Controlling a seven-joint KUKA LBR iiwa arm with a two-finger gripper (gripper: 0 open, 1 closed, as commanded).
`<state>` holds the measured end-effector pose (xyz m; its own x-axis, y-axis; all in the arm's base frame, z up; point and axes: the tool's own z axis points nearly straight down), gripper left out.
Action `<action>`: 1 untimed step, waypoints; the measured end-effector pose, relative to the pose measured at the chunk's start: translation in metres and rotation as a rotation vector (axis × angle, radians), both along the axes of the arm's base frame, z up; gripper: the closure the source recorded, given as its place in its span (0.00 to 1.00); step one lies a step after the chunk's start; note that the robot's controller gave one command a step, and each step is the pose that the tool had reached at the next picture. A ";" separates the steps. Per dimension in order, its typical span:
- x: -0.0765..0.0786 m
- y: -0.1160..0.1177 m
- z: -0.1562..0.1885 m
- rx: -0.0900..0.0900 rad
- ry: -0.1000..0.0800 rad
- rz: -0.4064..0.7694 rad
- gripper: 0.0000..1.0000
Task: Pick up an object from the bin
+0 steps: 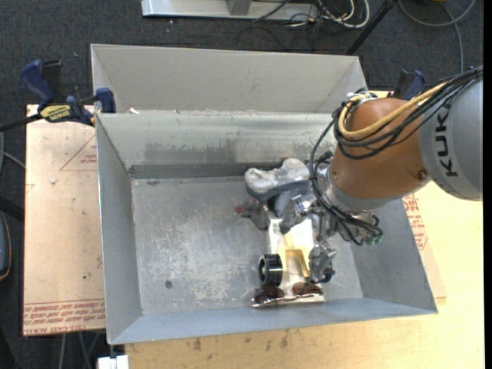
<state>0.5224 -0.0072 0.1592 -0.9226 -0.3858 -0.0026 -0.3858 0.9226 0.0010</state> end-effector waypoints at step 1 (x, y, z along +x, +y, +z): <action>-0.009 -0.001 -0.052 0.000 -0.010 0.332 0.00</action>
Offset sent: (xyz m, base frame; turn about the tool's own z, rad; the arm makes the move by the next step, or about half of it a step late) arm -0.0158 0.0007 -0.0892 -0.5669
